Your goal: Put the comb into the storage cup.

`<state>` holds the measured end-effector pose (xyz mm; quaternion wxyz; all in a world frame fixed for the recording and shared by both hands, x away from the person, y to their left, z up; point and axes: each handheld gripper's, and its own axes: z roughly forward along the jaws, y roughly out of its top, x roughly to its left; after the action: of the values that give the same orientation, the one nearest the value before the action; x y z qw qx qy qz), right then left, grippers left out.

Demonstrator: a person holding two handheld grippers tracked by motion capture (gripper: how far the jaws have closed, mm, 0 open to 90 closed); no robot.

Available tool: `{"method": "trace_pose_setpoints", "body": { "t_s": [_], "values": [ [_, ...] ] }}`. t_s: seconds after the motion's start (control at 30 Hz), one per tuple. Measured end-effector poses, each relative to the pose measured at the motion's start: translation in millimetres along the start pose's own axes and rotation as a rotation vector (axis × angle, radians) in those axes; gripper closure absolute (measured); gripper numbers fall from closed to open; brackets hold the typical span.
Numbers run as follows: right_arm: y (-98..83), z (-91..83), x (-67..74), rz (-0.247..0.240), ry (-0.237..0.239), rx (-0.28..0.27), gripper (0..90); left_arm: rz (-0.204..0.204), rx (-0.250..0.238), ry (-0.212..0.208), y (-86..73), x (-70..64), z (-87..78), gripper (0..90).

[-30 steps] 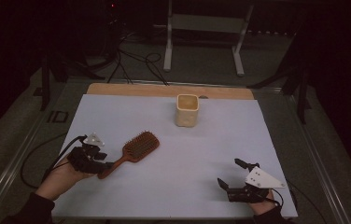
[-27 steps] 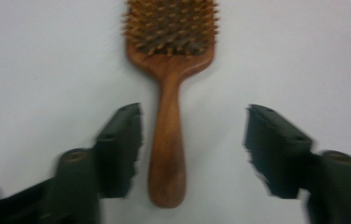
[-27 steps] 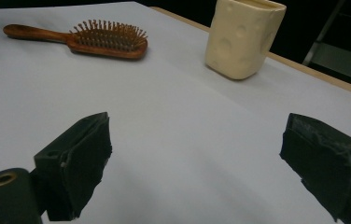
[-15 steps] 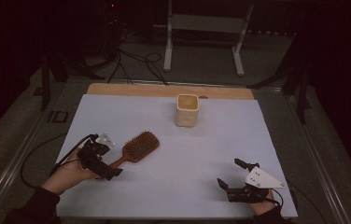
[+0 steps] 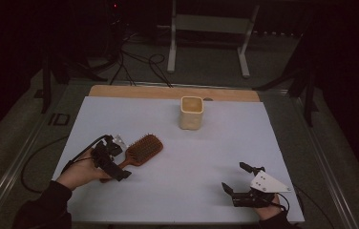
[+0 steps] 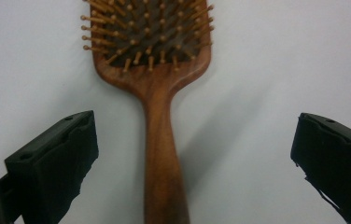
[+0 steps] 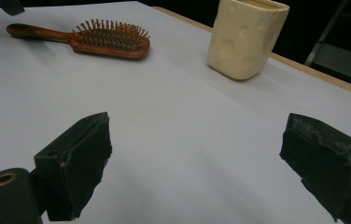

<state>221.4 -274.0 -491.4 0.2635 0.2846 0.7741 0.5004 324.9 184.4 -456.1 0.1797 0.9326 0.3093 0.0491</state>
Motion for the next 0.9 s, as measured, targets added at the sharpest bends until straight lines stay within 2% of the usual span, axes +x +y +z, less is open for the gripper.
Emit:
{"method": "trace_pose_setpoints", "body": {
  "t_s": [0.13, 0.3, 0.4, 0.47, 0.6, 0.9],
  "values": [
    [-0.1, 0.3, 0.3, 0.0, 0.001, 0.003, 8.3, -0.008, 0.004, 0.001, 1.0, 3.3, 3.6, 1.3],
    [0.0, 0.0, 0.4, -0.001, 0.002, 0.002, 8.3, 0.007, 0.028, -0.017, 2.4, 7.2, 10.2, 1.3],
    [-0.2, 0.2, 0.1, 0.001, 0.002, 0.001, 8.3, 0.017, 0.039, -0.012, 4.8, 8.0, 13.7, 4.7],
    [-0.1, 0.2, 0.3, 0.0, 0.002, 0.002, 8.3, 0.025, 0.053, -0.008, 6.2, 8.7, 15.1, 12.0],
    [0.0, 0.0, 0.4, -0.002, 0.003, 0.002, 8.3, 0.029, 0.073, -0.001, 7.3, 10.3, 19.6, 15.5],
    [0.3, -0.3, 0.5, -0.002, 0.001, 0.0, 8.3, -0.001, 0.098, -0.022, 8.3, 20.3, 26.7, 24.7]
  ]
}}
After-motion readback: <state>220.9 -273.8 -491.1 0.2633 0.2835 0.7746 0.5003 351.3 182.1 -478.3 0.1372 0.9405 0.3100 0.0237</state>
